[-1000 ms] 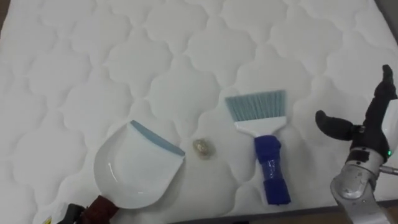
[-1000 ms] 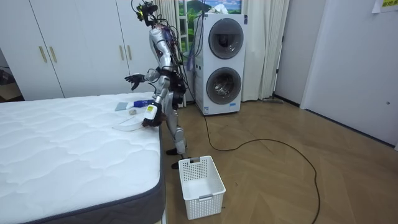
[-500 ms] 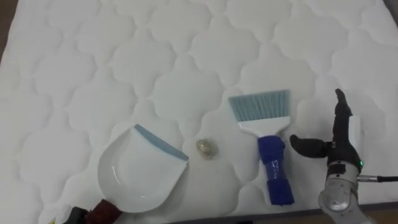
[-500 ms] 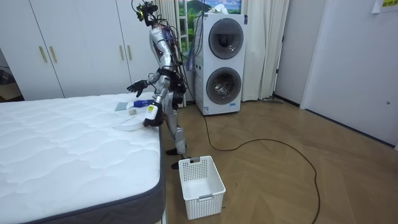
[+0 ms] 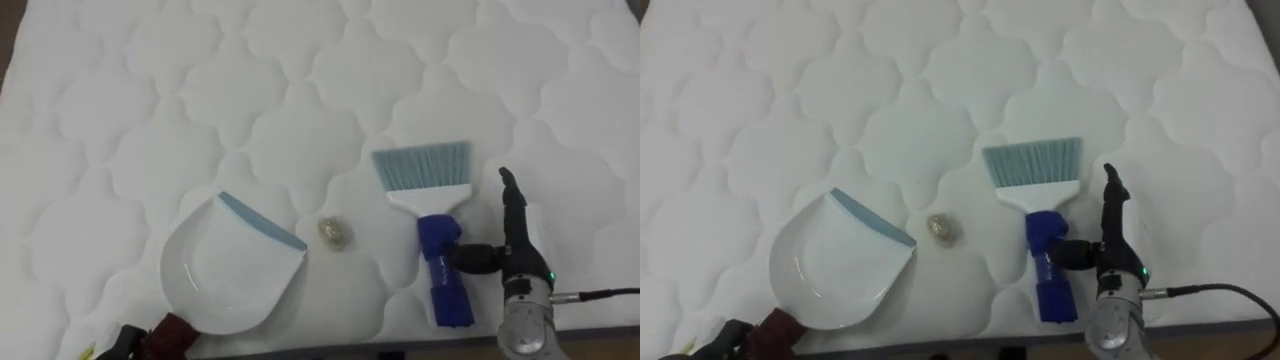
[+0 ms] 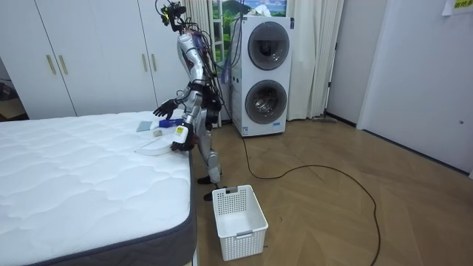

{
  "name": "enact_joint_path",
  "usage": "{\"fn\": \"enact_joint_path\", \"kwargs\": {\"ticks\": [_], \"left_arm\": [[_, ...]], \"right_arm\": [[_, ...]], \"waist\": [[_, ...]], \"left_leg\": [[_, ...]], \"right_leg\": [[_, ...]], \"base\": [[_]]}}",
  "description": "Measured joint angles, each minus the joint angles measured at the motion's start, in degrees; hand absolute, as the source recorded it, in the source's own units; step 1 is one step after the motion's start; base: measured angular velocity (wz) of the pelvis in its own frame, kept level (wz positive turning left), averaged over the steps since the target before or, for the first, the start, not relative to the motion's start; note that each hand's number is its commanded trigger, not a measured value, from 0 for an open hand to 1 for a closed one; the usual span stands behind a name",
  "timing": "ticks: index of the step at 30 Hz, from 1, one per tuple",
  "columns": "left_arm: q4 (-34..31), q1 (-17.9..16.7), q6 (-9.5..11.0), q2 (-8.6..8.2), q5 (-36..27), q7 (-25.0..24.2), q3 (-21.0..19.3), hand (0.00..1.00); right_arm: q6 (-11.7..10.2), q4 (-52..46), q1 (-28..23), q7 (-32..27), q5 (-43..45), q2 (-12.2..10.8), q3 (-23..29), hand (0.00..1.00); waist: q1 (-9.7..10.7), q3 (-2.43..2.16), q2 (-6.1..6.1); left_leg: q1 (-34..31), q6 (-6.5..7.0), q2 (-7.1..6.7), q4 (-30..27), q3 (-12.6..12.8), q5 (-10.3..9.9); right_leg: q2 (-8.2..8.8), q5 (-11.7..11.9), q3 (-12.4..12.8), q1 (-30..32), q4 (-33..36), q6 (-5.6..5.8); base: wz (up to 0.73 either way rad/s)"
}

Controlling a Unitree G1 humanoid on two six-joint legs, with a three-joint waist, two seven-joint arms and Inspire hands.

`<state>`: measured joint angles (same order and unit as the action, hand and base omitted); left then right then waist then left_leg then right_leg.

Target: Clean bed

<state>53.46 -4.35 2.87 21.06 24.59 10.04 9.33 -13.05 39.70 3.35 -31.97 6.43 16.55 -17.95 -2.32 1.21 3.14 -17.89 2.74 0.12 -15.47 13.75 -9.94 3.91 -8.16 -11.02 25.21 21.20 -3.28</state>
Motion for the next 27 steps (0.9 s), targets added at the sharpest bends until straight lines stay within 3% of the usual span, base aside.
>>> {"fn": "enact_joint_path", "kwargs": {"ticks": [12, 21, 27], "left_arm": [[0.36, 0.33, -0.3, -0.34, -0.09, 0.42, 0.35, 1.0], [0.15, 0.39, -0.41, -0.64, -0.15, 1.8, 2.05, 1.0], [-0.06, 0.39, -0.77, -0.64, -0.18, 1.99, 2.72, 1.0]], "right_arm": [[-0.01, -1.17, -0.06, 2.2, 0.9, -0.85, -0.01, 0.0], [0.05, -0.3, -0.01, 3.32, 0.76, -0.83, -1.08, 0.0], [1.28, 0.74, -0.35, 5.43, 0.59, -0.8, -1.14, 0.0]], "waist": [[0.12, -0.02, 1.25], [-0.82, -0.06, 1.32], [-0.89, -0.07, 1.32]], "left_leg": [[-0.63, 0.11, 0.02, 0.1, 0.05, -0.07], [-0.49, 0.11, 0.0, 0.06, 0.14, -0.07], [-0.61, 0.11, -0.02, -0.23, 0.15, -0.07]], "right_leg": [[0.03, -0.34, 0.01, 1.02, 1.0, -0.23], [0.1, -0.35, 0.03, 0.98, 1.54, -0.24], [0.17, -0.4, 0.15, 1.03, 1.66, -0.26]], "base": [[0.0], [0.0], [0.0]]}}
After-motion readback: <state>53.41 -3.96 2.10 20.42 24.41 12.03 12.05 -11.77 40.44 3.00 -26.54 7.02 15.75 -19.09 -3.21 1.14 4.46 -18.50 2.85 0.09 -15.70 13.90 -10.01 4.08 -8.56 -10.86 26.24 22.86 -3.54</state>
